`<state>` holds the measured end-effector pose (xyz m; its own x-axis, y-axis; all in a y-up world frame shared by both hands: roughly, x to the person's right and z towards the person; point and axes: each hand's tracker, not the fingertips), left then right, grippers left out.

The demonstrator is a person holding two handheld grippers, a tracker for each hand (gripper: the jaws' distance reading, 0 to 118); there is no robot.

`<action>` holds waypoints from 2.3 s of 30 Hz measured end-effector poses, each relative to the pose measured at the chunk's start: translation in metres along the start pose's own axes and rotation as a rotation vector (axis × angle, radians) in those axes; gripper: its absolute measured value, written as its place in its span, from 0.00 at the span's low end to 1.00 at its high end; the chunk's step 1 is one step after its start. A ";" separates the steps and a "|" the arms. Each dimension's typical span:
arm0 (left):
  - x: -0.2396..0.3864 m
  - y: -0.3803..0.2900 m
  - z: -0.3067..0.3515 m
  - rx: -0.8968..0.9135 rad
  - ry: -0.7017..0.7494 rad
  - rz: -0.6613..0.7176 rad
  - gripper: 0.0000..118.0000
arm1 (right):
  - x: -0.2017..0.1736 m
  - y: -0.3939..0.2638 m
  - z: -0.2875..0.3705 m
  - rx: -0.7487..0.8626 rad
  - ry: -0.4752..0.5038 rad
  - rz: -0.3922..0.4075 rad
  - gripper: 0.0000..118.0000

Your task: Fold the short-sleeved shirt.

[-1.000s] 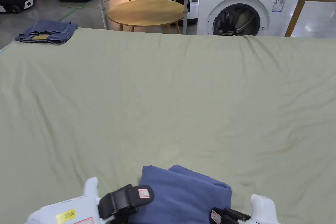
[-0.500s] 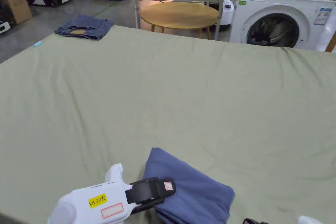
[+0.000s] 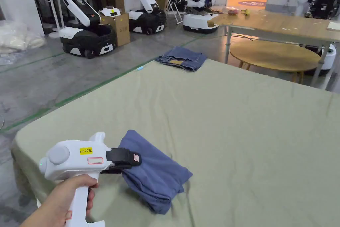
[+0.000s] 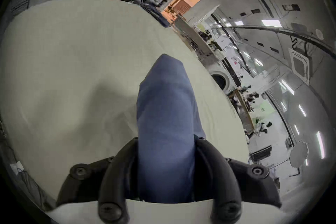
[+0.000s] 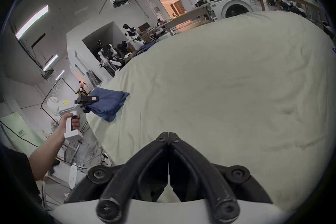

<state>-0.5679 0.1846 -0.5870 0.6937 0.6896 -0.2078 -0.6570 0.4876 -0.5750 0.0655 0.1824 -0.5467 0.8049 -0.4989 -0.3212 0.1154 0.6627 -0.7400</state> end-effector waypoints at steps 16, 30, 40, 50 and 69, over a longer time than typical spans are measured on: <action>0.013 -0.011 0.094 0.246 0.238 0.011 0.04 | -0.010 0.011 0.029 0.055 -0.008 0.028 0.00; 0.332 -0.126 0.022 0.393 0.138 -0.721 0.02 | 0.003 0.136 0.134 0.458 -0.462 0.267 0.00; 0.464 -0.194 0.035 0.506 0.063 -0.940 0.02 | -0.019 0.175 0.222 0.687 -0.569 0.323 0.00; 0.467 -0.214 0.050 0.505 0.002 -0.898 0.02 | -0.025 0.153 0.214 0.645 -0.517 0.354 0.00; 0.465 -0.218 0.044 0.530 0.004 -0.919 0.93 | -0.022 0.147 0.212 0.669 -0.495 0.352 0.94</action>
<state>-0.1150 0.4220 -0.5233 0.9898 -0.0636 0.1278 0.0760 0.9926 -0.0948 0.1879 0.4089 -0.5232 0.9982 -0.0112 -0.0589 0.0053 0.9950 -0.0994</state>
